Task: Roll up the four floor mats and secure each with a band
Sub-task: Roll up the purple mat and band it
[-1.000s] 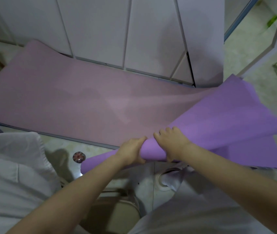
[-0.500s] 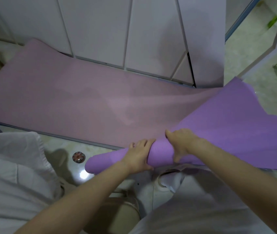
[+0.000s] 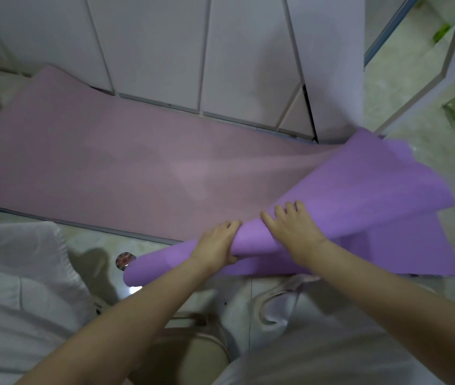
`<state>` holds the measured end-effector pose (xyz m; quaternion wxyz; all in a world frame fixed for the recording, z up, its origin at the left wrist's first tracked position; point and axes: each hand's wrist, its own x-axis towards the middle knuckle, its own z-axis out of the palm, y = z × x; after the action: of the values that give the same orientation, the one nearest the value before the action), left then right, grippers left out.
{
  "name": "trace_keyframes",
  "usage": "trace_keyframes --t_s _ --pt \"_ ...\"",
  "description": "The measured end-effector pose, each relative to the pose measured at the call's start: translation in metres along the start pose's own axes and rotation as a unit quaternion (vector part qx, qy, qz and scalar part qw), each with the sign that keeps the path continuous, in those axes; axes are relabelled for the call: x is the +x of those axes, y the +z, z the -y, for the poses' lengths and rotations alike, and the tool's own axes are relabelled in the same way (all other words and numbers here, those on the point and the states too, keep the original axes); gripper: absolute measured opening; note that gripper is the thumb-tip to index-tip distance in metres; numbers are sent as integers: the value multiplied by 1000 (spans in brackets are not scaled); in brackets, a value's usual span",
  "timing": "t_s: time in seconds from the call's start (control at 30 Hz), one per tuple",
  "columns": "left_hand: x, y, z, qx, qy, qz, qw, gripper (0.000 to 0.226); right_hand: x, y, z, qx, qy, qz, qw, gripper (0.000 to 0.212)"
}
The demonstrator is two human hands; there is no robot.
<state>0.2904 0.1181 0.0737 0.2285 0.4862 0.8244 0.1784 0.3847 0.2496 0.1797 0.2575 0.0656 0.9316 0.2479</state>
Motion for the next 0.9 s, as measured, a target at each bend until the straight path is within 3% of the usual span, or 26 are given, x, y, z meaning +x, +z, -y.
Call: trace_keyframes --t_s 0.2,0.3,0.4,0.57,0.67,0.73,0.8,0.9 --pt "17 -49 19 176 59 -12 983 59 15 16 -3 165 47 -58 983 70" --pt "25 -72 33 245 110 -82 960 57 28 15 3 248 79 -110 959 73" --pt "28 -85 45 298 148 -182 925 31 41 12 9 311 102 -167 930 73" --pt "22 -116 55 362 171 -236 886 33 57 8 27 383 129 -228 886 79" --pt "6 -120 61 357 135 -158 911 33 61 5 42 433 99 -162 881 76" --pt "-7 -109 71 331 47 -11 942 41 65 7 52 429 46 -87 898 75" --pt "-16 -98 79 297 -16 91 950 52 68 6 56 416 2 -19 909 79" --pt "-16 -84 83 253 -34 137 957 59 72 8 61 375 -27 52 925 86"
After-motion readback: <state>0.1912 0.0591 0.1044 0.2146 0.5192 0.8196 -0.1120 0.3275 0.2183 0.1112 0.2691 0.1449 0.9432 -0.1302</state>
